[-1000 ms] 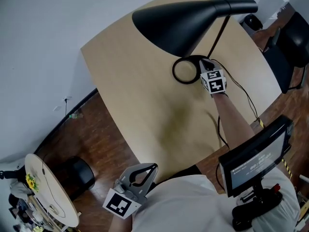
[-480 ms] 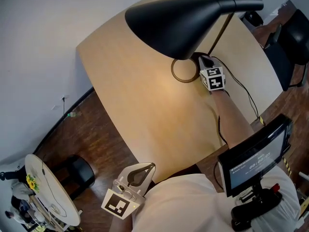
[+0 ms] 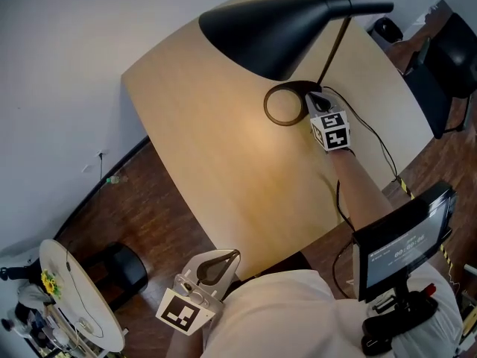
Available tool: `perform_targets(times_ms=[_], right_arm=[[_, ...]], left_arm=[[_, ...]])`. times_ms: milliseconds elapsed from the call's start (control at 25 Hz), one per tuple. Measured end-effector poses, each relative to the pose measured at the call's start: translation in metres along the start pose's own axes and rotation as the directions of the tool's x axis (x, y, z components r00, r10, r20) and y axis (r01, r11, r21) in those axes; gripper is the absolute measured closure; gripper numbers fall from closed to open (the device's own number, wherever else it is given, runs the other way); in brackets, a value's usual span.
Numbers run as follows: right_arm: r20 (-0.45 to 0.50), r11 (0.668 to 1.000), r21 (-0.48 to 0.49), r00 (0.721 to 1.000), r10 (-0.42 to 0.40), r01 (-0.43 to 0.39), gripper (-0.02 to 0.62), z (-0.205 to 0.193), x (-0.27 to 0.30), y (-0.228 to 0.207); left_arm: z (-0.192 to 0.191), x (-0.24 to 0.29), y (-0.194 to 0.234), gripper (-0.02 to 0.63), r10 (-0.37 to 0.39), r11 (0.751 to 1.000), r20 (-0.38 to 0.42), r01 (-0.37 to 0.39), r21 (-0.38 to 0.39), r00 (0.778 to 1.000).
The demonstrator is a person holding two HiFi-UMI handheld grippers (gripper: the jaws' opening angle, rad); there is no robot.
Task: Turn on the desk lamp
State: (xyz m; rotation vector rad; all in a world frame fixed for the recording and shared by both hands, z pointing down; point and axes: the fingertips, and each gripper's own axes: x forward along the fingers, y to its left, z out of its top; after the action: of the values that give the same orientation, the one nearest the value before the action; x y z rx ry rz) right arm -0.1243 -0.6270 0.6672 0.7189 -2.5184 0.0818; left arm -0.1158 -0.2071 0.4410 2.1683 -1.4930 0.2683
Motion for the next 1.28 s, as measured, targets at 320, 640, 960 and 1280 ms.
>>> perform_targets(times_ms=[320, 640, 960, 1280], right_arm=[[0.055, 0.997, -0.034, 0.995, 0.078, -0.076, 0.592, -0.007, -0.109, 0.090], [0.071, 0.989, -0.056, 0.988, 0.138, -0.134, 0.592, -0.013, -0.257, 0.227], [0.127, 0.997, 0.035, 0.990, 0.062, -0.067, 0.592, -0.013, -0.402, 0.344], [0.119, 0.997, 0.080, 0.993, 0.006, -0.016, 0.592, -0.024, -0.509, 0.415]], left_arm=[[-0.006, -0.027, -0.020, 0.589, -0.056, 0.996, 0.030, 0.054, 0.070, 0.998], [-0.029, -0.097, -0.047, 0.589, -0.181, 0.972, 0.114, 0.160, 0.175, 0.977], [-0.090, -0.202, -0.071, 0.589, -0.276, 0.939, 0.121, 0.242, 0.243, 0.953], [-0.132, -0.255, -0.116, 0.589, -0.371, 0.902, 0.089, 0.336, 0.270, 0.924]])
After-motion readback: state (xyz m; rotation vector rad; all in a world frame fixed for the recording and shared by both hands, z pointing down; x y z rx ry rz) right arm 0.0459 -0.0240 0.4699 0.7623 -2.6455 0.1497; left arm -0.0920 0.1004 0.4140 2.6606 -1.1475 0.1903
